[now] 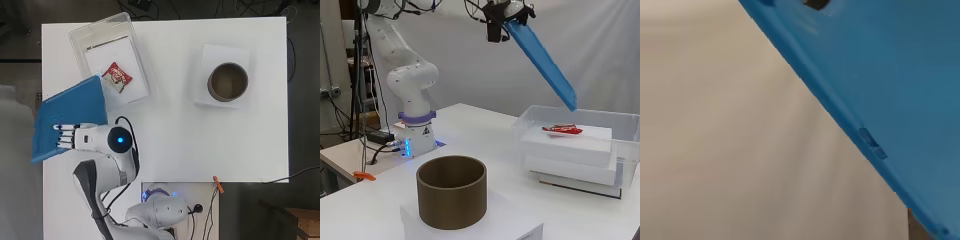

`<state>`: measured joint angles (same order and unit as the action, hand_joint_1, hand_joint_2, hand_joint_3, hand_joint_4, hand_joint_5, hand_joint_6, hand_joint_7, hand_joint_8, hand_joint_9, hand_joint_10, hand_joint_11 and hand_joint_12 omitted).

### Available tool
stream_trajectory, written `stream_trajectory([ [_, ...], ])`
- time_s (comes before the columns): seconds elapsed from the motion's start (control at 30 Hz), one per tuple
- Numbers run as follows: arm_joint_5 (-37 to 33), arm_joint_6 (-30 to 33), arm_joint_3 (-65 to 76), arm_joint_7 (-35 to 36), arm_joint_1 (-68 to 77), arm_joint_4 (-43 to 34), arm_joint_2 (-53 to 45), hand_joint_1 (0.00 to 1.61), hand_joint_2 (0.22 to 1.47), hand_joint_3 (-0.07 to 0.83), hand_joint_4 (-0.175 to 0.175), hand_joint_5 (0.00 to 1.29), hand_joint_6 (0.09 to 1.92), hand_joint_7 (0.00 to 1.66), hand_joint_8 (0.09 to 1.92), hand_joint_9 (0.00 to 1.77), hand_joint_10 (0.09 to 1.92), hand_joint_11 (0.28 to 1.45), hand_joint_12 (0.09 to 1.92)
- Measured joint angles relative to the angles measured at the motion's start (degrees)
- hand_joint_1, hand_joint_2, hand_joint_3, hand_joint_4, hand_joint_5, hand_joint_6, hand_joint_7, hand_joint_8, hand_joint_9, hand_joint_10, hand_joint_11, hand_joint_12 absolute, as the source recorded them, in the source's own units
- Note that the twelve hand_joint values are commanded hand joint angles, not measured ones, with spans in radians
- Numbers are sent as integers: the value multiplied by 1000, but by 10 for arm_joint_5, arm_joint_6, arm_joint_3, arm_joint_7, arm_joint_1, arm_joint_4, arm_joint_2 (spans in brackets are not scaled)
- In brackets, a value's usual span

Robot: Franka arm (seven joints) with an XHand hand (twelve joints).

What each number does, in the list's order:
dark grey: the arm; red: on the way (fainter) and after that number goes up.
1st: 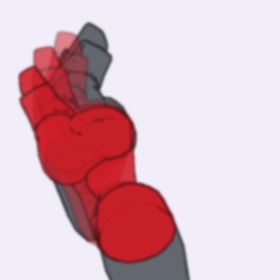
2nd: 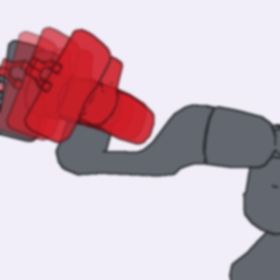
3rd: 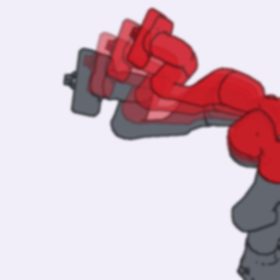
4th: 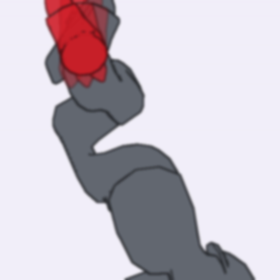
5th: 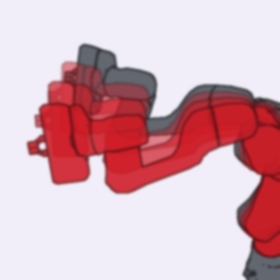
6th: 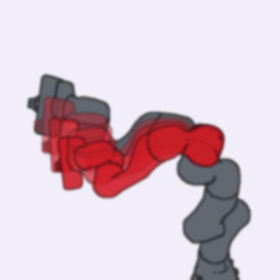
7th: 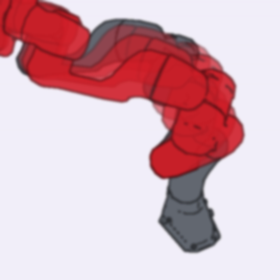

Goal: Teleoperate dual arm-hand system to remove items from a box

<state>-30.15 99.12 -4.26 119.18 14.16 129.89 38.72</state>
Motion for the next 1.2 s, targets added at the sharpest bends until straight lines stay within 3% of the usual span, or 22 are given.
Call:
stream_trajectory([
  [0.2, 46, 2, -15, 78, 31, 166, 152, 1337, 1206, -1, -175, 572, 1660, 808, 1255, 947, 976, 780, 91],
  [0.33, 69, 1, -32, 124, 40, 178, 149, 1328, 1211, 1, -145, 591, 1646, 786, 1301, 918, 1011, 805, 87],
  [0.4, 76, 3, -36, 138, 43, 161, 148, 1201, 1243, 3, -65, 599, 1602, 811, 1262, 868, 890, 825, 98],
  [0.43, 82, 2, -37, 142, 44, 157, 149, 1167, 1251, 3, -45, 602, 1593, 819, 1250, 859, 855, 833, 102],
  [0.5, 104, -8, -38, 148, 46, 162, 151, 1140, 1259, 3, -29, 603, 1585, 825, 1240, 852, 826, 839, 107],
  [0.67, 165, -20, -16, 123, 43, 166, 135, 1128, 1267, 2, -29, 588, 1591, 824, 1257, 855, 813, 833, 109],
  [0.7, 164, -19, -9, 125, 43, 167, 132, 1031, 1266, 1, 45, 620, 1544, 787, 1200, 857, 810, 829, 107],
  [0.77, 152, -19, 14, 135, 43, 168, 126, 350, 1052, -24, 70, 303, 614, 443, 519, 572, 373, 614, 87],
  [0.8, 143, -20, 27, 135, 43, 168, 123, 176, 954, -22, 69, 169, 323, 308, 280, 453, 209, 529, 87],
  [0.83, 131, -20, 44, 122, 40, 165, 122, 85, 891, -16, 74, 154, 167, 277, 146, 408, 113, 484, 87],
  [0.93, 128, -4, 50, -32, 29, 159, 121, 28, 898, 4, 92, 362, 87, 433, 87, 498, 87, 482, 87],
  [1.1, 145, 26, 24, -390, 7, 134, 81, 86, 940, 13, 84, 402, 87, 517, 87, 550, 87, 506, 87],
  [1.2, 177, 78, 10, -535, -4, 118, 35, 132, 939, 7, 77, 413, 87, 524, 87, 562, 87, 510, 87],
])
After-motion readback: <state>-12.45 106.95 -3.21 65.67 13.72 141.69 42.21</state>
